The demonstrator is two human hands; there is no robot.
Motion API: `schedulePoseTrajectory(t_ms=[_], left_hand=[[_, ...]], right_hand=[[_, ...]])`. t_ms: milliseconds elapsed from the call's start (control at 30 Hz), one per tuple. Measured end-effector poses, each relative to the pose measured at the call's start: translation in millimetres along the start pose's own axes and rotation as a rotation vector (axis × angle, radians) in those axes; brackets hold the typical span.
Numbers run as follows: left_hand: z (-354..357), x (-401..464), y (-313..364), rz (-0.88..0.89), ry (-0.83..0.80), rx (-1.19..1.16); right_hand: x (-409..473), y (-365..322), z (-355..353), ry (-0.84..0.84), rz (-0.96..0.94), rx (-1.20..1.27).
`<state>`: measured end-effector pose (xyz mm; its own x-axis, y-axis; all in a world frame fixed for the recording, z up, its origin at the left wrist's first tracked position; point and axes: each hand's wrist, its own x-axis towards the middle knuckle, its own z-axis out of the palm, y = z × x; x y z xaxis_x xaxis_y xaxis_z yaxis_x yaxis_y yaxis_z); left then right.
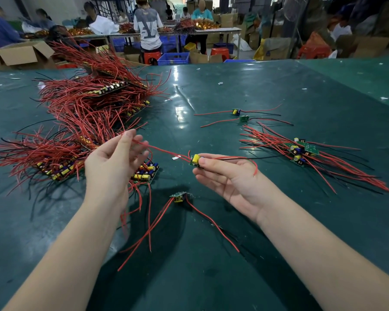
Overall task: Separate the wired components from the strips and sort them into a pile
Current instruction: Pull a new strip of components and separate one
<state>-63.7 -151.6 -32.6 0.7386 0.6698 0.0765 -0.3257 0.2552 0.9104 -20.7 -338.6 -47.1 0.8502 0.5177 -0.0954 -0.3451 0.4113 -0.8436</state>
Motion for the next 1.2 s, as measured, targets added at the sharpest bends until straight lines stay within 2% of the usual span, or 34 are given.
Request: schedulePoseTrajectory(t_ms=[100, 233, 300, 567, 733, 1000, 1200], left_hand=[[8.1, -6.4, -1.8, -0.082, -0.143, 0.092], [15.0, -22.2, -13.4, -0.056, -0.471, 0.334], [14.7, -25.2, -17.4, -0.067, -0.523, 0.357], [12.4, -23.5, -15.7, -0.208, -0.472, 0.128], [13.1, -22.6, -12.0, -0.248, -0.435, 0.054], [14.2, -21.8, -10.0, -0.198, -0.364, 0.039], [14.3, -21.7, -8.7, -0.185, -0.356, 0.032]], right_hand=[[0.9, 0.5, -0.1, 0.014, -0.016, 0.039], [-0.4, 5.2, 3.2, 0.016, -0.063, -0.007], [-1.5, 6.9, 4.0, 0.008, -0.094, -0.065], [-3.2, -4.1, 6.4, 0.101, -0.323, -0.356], [-1.9, -12.7, 1.7, 0.130, -0.416, -0.360], [-1.0, -13.4, -0.6, 0.017, -0.224, -0.163], [1.6, -21.1, -5.5, 0.107, -0.231, -0.038]])
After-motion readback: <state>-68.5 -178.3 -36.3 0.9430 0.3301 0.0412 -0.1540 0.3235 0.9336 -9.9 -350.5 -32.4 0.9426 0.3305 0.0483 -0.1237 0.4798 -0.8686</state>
